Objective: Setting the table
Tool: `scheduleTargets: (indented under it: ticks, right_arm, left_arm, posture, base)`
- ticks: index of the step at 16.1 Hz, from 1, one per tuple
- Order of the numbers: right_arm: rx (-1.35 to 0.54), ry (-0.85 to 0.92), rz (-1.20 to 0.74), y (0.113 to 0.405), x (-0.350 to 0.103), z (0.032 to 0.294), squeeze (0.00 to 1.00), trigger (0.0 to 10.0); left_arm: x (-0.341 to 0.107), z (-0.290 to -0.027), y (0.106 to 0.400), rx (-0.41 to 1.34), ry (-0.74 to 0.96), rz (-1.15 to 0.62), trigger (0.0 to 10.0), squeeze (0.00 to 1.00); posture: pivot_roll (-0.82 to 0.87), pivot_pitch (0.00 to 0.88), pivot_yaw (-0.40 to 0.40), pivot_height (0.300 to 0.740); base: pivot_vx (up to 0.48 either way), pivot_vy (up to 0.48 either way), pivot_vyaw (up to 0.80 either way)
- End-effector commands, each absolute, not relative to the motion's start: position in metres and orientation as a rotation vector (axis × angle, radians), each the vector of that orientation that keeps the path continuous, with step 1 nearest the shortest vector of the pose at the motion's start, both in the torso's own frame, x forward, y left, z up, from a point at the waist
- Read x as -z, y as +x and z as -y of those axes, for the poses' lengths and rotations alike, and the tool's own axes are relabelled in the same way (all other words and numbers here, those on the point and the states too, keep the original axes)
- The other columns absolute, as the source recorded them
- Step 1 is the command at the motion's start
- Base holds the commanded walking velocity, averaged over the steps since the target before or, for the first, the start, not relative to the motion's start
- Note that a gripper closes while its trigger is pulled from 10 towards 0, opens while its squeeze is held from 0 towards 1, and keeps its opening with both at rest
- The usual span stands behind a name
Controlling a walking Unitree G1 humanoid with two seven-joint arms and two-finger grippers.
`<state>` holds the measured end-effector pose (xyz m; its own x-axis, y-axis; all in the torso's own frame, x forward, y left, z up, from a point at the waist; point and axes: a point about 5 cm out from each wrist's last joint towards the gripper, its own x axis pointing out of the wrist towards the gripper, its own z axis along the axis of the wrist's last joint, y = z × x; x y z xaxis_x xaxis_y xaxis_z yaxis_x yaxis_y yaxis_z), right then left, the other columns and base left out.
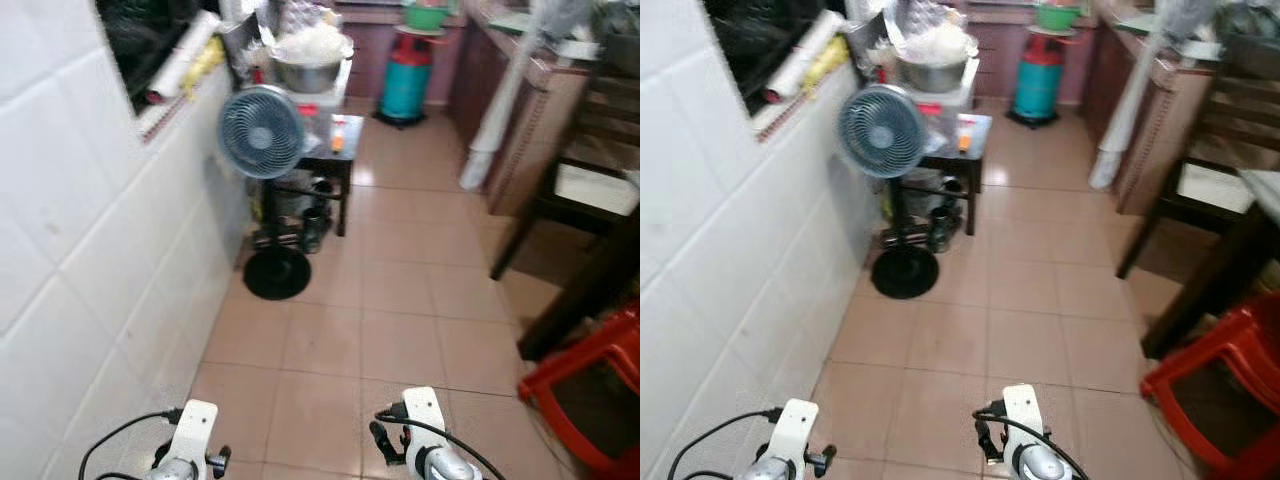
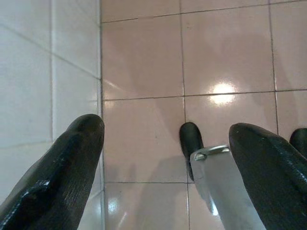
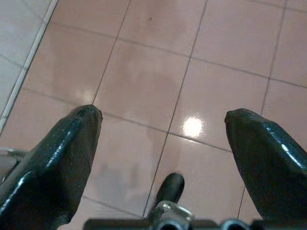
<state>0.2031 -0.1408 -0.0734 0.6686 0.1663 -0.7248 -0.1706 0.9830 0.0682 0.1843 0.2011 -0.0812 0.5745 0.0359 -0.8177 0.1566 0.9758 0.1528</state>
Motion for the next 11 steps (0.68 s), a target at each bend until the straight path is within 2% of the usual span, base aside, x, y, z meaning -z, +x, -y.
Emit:
scheduleTargets:
  ticks: [1,7,9,11]
  right_arm:
    - [-0.174,-0.009,-0.829,0.200,0.075,0.144,0.00,10.0]
    - [-0.178,-0.029,-0.852,0.194,0.079,0.148,0.00,10.0]
    - [-0.193,-0.044,-0.856,0.194,0.079,0.147,0.00,10.0]
    - [-0.203,-0.054,-0.859,0.193,0.079,0.146,0.00,10.0]
  left_arm:
    - [0.081,-0.201,0.185,0.091,0.227,-0.969,10.0,0.00]
    - [0.082,-0.198,0.183,0.119,0.215,-0.987,10.0,0.00]
    - [0.082,-0.196,0.185,0.126,0.212,-0.985,10.0,0.00]
    - [0.082,-0.189,0.188,0.137,0.209,-0.980,10.0,0.00]
  posture:
    - [-0.01,0.000,-0.012,0.740]
    - [-0.01,0.000,-0.021,0.740]
    - [-0.01,0.000,-0.028,0.740]
    - [-0.01,0.000,-0.030,0.740]
  base:
    - [0.000,0.000,0.00]
    - [0.000,0.000,0.00]
    - [0.249,0.000,0.00]
    - [0.302,0.266,0.00]
